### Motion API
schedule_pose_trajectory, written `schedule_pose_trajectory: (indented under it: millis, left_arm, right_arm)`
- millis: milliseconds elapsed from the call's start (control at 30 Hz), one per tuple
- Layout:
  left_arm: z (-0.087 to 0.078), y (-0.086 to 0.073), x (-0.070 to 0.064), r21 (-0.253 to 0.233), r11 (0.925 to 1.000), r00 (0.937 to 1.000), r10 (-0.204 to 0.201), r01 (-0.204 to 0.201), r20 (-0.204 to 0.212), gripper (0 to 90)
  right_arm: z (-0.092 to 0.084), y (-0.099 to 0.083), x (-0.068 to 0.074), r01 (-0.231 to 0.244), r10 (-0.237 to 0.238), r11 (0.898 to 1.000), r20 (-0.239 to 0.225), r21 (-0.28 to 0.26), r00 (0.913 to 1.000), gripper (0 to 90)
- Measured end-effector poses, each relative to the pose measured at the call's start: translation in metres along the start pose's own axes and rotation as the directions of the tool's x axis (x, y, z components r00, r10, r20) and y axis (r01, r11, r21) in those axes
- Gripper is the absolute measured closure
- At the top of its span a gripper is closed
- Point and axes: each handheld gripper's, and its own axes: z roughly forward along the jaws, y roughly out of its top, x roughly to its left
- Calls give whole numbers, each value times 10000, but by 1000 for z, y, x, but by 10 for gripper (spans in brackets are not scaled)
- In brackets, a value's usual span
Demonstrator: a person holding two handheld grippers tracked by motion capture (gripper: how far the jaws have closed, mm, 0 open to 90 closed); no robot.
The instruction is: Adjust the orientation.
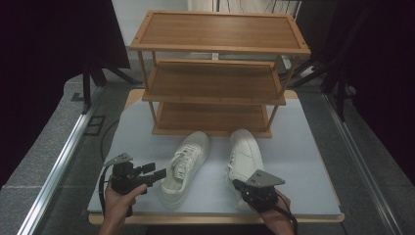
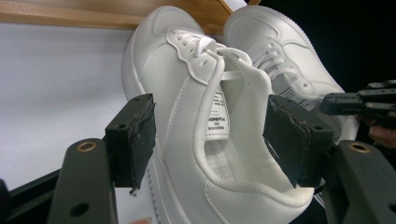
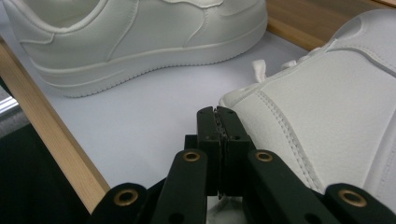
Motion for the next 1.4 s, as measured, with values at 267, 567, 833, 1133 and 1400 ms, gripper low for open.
schedule_pose_trajectory:
  millis: [267, 567, 833, 1133, 1400]
  left_arm:
    - [-1, -1, 1, 14, 10000, 10000, -45, 46, -46, 345]
    - [3, -3, 0, 172, 9998, 10000, -39, 40, -41, 344]
    - [6, -4, 0, 277, 9996, 10000, -26, 28, -70, 344]
    - [6, -5, 2, 278, 9996, 9999, -67, 69, -100, 344]
    - [6, -5, 2, 289, 9996, 9999, -77, 81, -109, 344]
  right_arm:
    - [-17, -4, -16, -527, 543, 9972, 296, -526, 9981, 886]
    - [-36, -12, -41, -1314, 1377, 9855, 542, -1070, 9890, 888]
    - [-53, -32, -80, -2578, 2676, 9605, 931, -1049, 9590, 886]
    - [-59, -38, -89, -2641, 2729, 9602, 1041, -910, 9564, 858]
    - [-75, -12, -58, -1658, 1861, 9692, 1006, -1821, 9774, 859]
